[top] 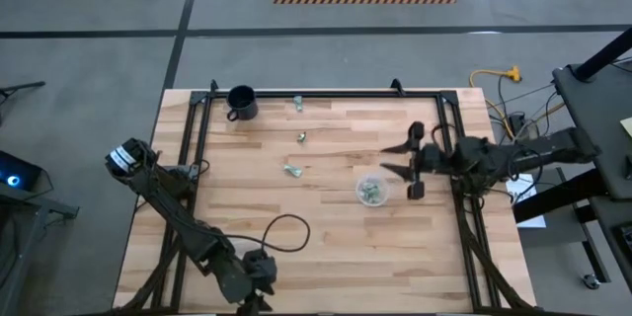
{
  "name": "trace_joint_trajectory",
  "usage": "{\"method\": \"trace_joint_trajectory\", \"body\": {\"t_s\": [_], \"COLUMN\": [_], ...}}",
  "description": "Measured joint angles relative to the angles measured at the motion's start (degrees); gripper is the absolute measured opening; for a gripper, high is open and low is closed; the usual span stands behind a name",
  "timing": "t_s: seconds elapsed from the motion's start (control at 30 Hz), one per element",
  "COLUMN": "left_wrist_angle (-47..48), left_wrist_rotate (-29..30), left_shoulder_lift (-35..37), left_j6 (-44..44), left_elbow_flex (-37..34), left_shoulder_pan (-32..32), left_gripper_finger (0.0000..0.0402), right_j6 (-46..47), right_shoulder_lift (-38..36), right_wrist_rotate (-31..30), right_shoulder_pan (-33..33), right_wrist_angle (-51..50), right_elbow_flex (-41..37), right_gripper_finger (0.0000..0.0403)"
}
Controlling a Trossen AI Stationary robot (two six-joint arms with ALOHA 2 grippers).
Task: Pick and place Stevia / Truvia into bins
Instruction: Put the white stevia packet into the left transparent container
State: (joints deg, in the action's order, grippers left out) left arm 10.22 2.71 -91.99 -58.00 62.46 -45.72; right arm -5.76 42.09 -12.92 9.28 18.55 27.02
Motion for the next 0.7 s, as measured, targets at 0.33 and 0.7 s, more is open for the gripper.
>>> {"method": "trace_joint_trajectory", "body": {"t_s": [0.33, 0.7], "left_wrist_angle": [10.78, 10.45], "left_wrist_rotate": [5.86, 14.0], "left_shoulder_lift": [0.09, 0.27], "left_j6": [1.34, 15.48], "left_elbow_flex": [-0.11, 0.74], "left_shoulder_pan": [5.26, 12.39], "left_gripper_finger": [0.0194, 0.0194], "right_j6": [4.57, 8.69], "right_shoulder_lift": [-16.83, -31.51], "right_wrist_rotate": [13.47, 15.11], "right_shoulder_pan": [-12.25, -15.34], "right_wrist_angle": [-2.67, 2.97], "right_elbow_flex": [-8.97, -21.07], "right_gripper_finger": [0.0153, 0.0153]}}
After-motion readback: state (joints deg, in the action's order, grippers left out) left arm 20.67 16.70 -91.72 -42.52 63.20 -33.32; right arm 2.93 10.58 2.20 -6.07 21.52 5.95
